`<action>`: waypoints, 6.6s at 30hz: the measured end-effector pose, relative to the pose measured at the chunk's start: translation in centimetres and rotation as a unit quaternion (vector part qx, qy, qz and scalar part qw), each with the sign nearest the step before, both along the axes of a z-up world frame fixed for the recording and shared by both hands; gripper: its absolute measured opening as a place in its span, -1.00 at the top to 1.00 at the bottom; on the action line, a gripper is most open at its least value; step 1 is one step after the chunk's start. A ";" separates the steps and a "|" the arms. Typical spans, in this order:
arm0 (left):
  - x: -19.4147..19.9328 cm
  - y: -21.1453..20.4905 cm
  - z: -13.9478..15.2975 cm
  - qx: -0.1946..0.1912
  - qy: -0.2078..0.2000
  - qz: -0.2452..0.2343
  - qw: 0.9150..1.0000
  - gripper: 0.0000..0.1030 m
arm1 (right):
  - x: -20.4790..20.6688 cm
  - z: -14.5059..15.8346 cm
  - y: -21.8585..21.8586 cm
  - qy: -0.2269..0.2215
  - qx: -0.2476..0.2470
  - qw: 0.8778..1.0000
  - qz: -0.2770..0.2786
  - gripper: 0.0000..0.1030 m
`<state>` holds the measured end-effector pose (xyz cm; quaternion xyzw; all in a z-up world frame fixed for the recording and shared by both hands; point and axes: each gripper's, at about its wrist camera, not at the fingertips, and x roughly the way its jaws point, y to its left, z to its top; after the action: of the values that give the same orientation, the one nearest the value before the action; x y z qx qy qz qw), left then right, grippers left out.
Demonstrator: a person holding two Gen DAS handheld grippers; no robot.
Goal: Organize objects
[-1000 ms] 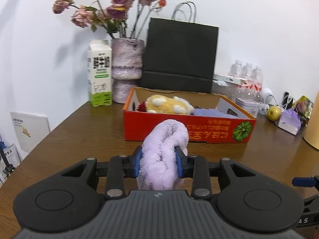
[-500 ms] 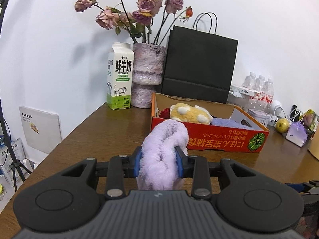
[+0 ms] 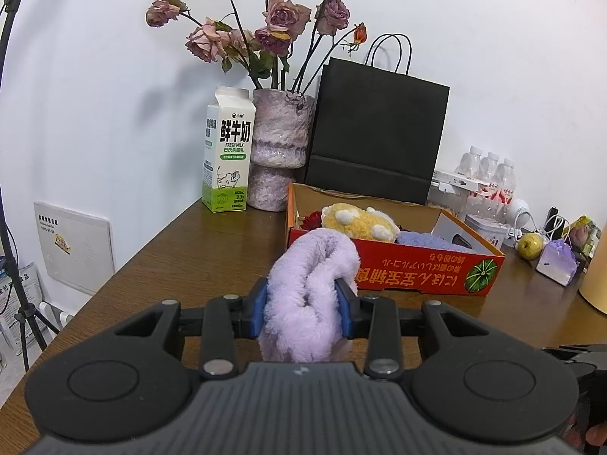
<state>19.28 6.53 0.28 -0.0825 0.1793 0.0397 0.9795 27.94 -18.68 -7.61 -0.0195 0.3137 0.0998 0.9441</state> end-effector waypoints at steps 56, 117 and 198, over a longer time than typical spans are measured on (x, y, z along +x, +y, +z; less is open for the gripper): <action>1.8 -9.5 0.7 0.023 0.019 -0.001 1.000 0.29 | -4.5 4.9 -1.8 -0.185 0.006 0.981 0.051 0.34; 20.2 -8.2 2.5 0.022 -0.033 0.003 0.999 0.29 | 14.6 6.2 1.6 -0.212 0.014 0.976 0.052 0.34; 13.8 -4.0 2.7 0.014 0.040 0.021 0.999 -1.00 | 9.4 7.6 -1.4 -0.117 0.028 0.992 0.034 -1.00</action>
<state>33.11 2.55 2.97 -0.0712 0.2161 0.0662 0.9715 37.36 -20.08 -0.01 -0.0150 0.1977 0.1378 0.9704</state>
